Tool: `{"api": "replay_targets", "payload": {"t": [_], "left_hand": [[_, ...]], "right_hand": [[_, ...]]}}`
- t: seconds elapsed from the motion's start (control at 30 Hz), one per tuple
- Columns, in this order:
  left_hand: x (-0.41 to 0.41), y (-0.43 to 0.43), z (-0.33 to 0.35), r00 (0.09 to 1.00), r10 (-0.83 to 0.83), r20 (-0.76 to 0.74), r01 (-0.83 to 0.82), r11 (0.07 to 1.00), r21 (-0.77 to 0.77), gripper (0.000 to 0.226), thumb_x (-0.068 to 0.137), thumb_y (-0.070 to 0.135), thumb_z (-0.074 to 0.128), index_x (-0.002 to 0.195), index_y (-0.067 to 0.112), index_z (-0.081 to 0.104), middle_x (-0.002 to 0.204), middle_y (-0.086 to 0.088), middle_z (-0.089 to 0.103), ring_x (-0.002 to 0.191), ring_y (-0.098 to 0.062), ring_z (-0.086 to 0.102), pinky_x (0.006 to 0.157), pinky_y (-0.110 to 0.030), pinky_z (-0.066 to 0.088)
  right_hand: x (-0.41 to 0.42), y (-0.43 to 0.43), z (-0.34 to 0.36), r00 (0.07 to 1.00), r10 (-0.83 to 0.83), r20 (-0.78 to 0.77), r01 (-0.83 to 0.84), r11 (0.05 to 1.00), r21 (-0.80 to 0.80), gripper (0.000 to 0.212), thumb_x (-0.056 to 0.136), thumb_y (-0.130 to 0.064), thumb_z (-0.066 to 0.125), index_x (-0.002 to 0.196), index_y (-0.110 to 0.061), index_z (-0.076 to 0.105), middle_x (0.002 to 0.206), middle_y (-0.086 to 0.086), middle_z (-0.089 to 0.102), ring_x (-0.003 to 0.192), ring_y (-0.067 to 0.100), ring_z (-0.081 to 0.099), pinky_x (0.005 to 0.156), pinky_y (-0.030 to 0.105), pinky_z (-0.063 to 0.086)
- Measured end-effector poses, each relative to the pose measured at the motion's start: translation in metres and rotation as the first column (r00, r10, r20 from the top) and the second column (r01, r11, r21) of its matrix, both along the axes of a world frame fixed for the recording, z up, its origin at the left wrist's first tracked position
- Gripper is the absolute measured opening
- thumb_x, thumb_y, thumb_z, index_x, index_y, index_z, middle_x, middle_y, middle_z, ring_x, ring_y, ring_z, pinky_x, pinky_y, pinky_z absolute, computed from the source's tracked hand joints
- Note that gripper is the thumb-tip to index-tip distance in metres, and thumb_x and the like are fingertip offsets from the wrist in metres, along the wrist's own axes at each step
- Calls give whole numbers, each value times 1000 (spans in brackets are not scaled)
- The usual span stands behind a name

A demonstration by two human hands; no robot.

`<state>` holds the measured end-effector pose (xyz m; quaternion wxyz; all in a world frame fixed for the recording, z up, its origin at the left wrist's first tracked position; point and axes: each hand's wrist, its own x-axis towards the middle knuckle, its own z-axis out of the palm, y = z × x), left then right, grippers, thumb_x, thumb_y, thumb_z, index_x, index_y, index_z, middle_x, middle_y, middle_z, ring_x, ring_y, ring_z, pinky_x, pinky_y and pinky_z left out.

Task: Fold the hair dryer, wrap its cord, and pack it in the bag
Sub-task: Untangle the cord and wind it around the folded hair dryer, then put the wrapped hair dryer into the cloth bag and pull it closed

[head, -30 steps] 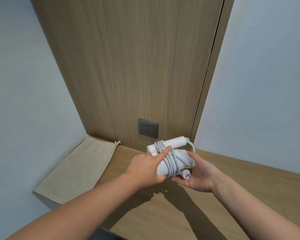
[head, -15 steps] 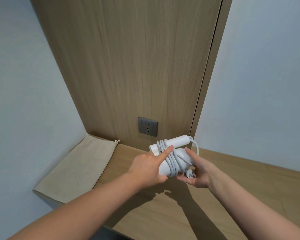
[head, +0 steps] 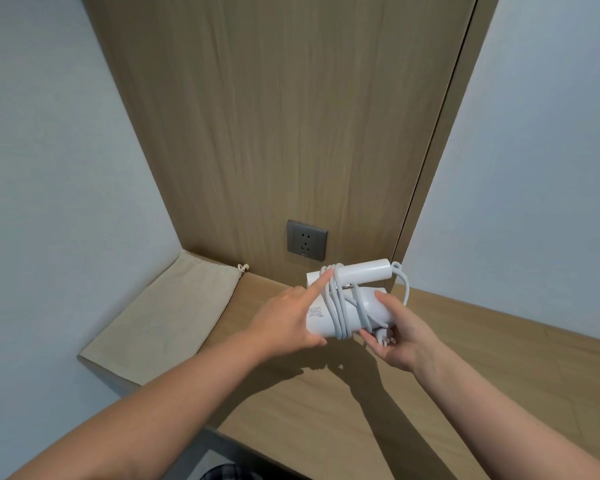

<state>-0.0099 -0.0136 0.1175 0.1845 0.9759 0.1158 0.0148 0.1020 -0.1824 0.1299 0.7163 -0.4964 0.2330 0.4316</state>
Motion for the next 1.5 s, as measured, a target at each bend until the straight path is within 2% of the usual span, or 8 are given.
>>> {"api": "replay_targets", "payload": {"t": [0.17, 0.33, 0.53, 0.77, 0.9, 1.13, 1.4, 1.5], "left_hand": [[-15, 20, -19, 993, 121, 1, -117, 968, -220, 105, 76, 46, 74, 149, 45, -1, 144, 5, 42, 123, -17, 47, 93, -34, 46], [-35, 84, -58, 913, 407, 27, -354, 822, -446, 56, 99, 47, 39, 151, 32, 22, 149, -1, 42, 134, -21, 44, 108, -38, 37], [-47, 169, -116, 774, 548, -316, -596, 800, -72, 54, 92, 37, 54, 141, 17, 42, 138, -13, 48, 125, -31, 46, 101, -41, 42], [-44, 188, -157, 820, 532, -212, -552, 833, -45, 48, 85, 35, 63, 127, 14, 49, 129, -10, 47, 120, -29, 44, 96, -43, 46], [-48, 195, -166, 859, 468, -209, -448, 884, 136, 26, 93, 27, 51, 116, 13, 55, 127, -12, 46, 117, -30, 42, 91, -41, 48], [-51, 159, -173, 945, 106, -310, -35, 974, 226, 39, 97, 7, 43, 134, 14, 50, 156, -12, 26, 143, -34, 20, 114, -39, 30], [-68, 106, -169, 787, -470, -401, 569, 803, 176, 34, 100, 7, 41, 133, 9, 50, 162, -3, 10, 148, -26, 13, 116, -39, 24], [-76, 107, -163, 821, -341, -458, 510, 799, 319, 34, 94, 3, 48, 126, 13, 55, 162, -2, 14, 149, -26, 12, 120, -43, 10]], "right_hand": [[-6, 29, -2, 999, 7, 35, -4, 996, -86, 21, 79, -20, 74, 88, -12, 56, 94, 12, 61, 87, 28, 64, 86, 45, 56], [-15, 64, -13, 998, 14, 58, -5, 988, -157, 18, 81, -20, 72, 86, -14, 55, 96, 9, 63, 92, 27, 65, 77, 43, 57], [-26, 96, -32, 999, 22, 35, -14, 977, -212, 12, 82, -20, 70, 84, -17, 58, 93, 5, 63, 90, 23, 64, 72, 39, 54], [-27, 125, -44, 1000, -6, 27, 12, 973, -230, 10, 83, -20, 69, 83, -17, 59, 90, 6, 62, 80, 21, 63, 78, 41, 55], [-23, 127, -40, 1000, -15, 23, 20, 974, -224, 15, 80, -19, 72, 87, -15, 59, 92, 8, 62, 81, 23, 63, 68, 41, 54], [-12, 100, -26, 998, -38, 41, 47, 971, -234, 21, 78, -19, 74, 87, -13, 56, 93, 10, 62, 84, 25, 65, 60, 40, 54], [1, 37, -28, 996, -75, 50, 85, 970, -229, 22, 80, -23, 72, 94, -15, 58, 90, 6, 61, 79, 21, 63, 59, 37, 55], [5, 18, -36, 994, -97, 43, 104, 969, -222, 26, 78, -25, 73, 97, -15, 58, 90, 5, 62, 79, 20, 64, 46, 37, 59]]}}
